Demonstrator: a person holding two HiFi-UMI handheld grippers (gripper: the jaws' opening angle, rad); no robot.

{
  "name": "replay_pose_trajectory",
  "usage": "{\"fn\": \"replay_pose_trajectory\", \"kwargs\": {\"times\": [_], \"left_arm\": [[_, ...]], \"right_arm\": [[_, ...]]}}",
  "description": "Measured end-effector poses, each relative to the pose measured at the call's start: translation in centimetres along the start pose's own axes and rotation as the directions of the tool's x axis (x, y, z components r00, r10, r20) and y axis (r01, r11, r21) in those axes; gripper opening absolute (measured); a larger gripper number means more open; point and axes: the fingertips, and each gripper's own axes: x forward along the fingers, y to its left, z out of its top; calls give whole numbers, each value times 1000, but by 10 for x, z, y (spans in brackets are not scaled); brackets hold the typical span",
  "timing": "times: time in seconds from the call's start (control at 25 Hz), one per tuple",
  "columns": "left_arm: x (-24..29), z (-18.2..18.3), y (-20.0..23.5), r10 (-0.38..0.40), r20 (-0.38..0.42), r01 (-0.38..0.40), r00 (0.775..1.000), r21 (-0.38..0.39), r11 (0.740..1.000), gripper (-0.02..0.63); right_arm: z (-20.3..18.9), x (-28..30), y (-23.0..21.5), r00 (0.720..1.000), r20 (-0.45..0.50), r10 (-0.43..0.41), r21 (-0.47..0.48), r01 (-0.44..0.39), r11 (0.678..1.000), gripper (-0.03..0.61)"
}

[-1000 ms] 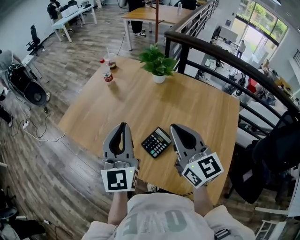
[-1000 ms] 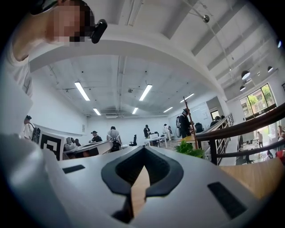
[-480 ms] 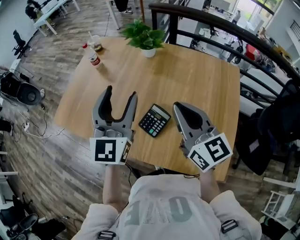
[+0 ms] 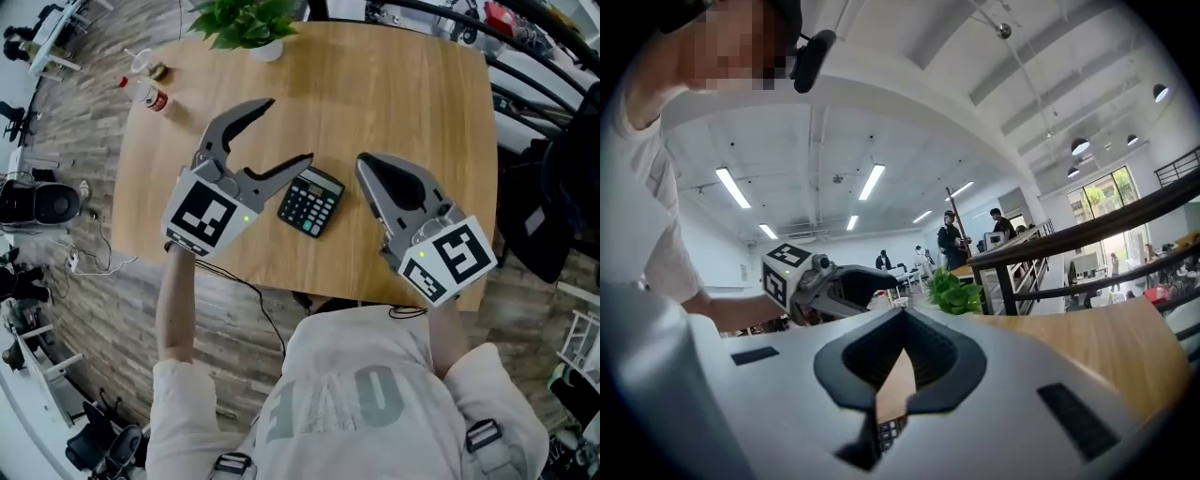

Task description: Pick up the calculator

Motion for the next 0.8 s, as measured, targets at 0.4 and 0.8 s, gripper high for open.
{"fn": "replay_pose_trajectory", "kwargs": {"times": [0.4,0.8], "left_arm": [[71,-115,-82,-623,-428,676,655,-38,736,344],[94,-189,-125,-801,-559,875,217,-252,413,344]], "right_arm": [[-32,0,-54,994,-47,-98,122,103,987,18],[-70,11,-92,980,-142,-138,187,164,969,18]]}}
